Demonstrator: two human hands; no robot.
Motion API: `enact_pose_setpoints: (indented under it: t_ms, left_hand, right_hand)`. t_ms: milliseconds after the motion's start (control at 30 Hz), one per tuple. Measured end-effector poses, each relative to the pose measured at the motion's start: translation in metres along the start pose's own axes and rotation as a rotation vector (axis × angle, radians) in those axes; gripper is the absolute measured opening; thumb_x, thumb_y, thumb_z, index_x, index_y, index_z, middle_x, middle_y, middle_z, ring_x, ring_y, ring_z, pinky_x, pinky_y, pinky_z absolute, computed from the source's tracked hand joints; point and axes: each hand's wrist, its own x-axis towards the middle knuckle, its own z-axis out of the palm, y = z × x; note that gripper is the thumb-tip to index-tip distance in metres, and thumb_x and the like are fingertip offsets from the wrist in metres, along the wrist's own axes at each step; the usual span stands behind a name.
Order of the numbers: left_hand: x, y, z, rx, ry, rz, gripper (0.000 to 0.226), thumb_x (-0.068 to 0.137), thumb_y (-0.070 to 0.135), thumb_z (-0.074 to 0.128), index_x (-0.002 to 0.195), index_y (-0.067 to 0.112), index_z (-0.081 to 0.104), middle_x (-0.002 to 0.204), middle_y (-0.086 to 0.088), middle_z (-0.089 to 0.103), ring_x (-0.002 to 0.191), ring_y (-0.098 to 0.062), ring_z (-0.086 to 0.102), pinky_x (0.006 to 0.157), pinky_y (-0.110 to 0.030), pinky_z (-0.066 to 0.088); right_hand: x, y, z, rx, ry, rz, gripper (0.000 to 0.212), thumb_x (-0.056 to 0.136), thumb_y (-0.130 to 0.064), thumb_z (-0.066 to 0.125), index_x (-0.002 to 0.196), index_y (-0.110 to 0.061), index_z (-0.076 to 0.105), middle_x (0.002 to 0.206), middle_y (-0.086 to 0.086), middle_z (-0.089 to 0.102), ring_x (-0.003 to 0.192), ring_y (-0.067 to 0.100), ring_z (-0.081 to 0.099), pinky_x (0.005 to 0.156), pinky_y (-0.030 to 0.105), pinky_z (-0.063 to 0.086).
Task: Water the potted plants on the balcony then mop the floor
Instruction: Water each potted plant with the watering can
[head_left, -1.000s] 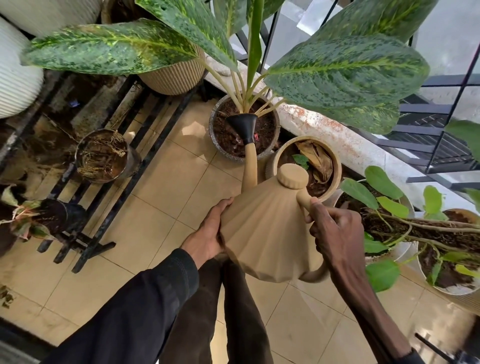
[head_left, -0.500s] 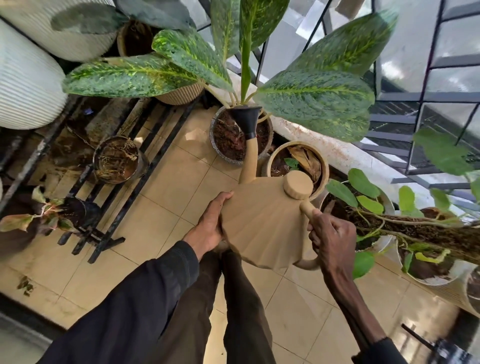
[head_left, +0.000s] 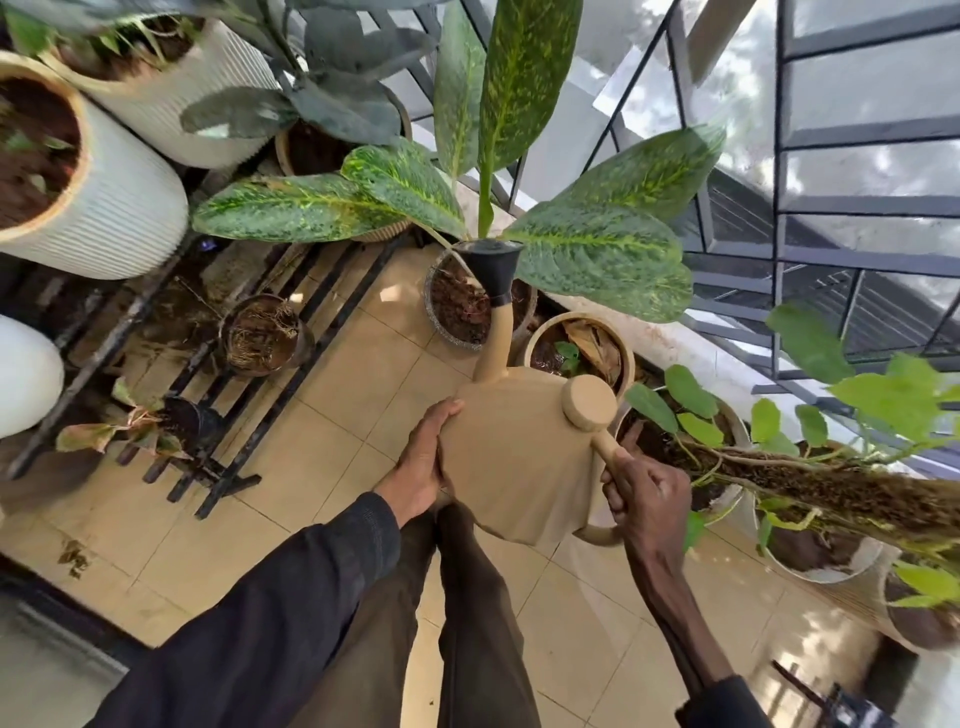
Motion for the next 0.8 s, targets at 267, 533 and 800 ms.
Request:
enact_pose_setpoints:
  t_ms: [267,533,800]
  left_hand:
    - [-0.045,0.015,0.011,-0.001,0.016,0.027,0.071,0.073,0.064,0.076,0.131,0.026,0.062,0.128,-0.012,0.070,0.123,-0.035,0.061,0.109,-0.058,0.046]
    - [-0.108,0.054,0.017,-0.091,0.090,-0.004,0.062,0.072,0.065,0.074,0.117,0.022,0.070,0.100,-0.006,0.080,0.106,-0.030,0.067,0.078,-0.035,0.055]
    - [-0.144,0.119,-0.006,-0.076,0.077,0.065,0.052,0.086,0.065,0.063,0.118,0.025,0.068,0.096,-0.002,0.080,0.107,-0.025,0.066,0.078,-0.033,0.052]
  right_hand:
    - [-0.013,-0.044,-0.017,-0.029,-0.027,-0.023,0.061,0.082,-0.049,0.053,0.062,0.009,0.058,0.056,0.030,0.049,0.055,0.022,0.039,0.051,0.057,0.038]
    - [-0.021,-0.114,-0.017,-0.075,-0.058,-0.115,0.056,0.080,-0.053,0.053,0.056,-0.003,0.064,0.051,0.013,0.054,0.054,0.020,0.044,0.054,0.043,0.038]
    - [-0.020,-0.199,0.019,-0.032,-0.094,-0.145,0.043,0.073,-0.049,0.055,0.051,-0.013,0.065,0.044,-0.006,0.053,0.042,0.008,0.042,0.045,0.021,0.033]
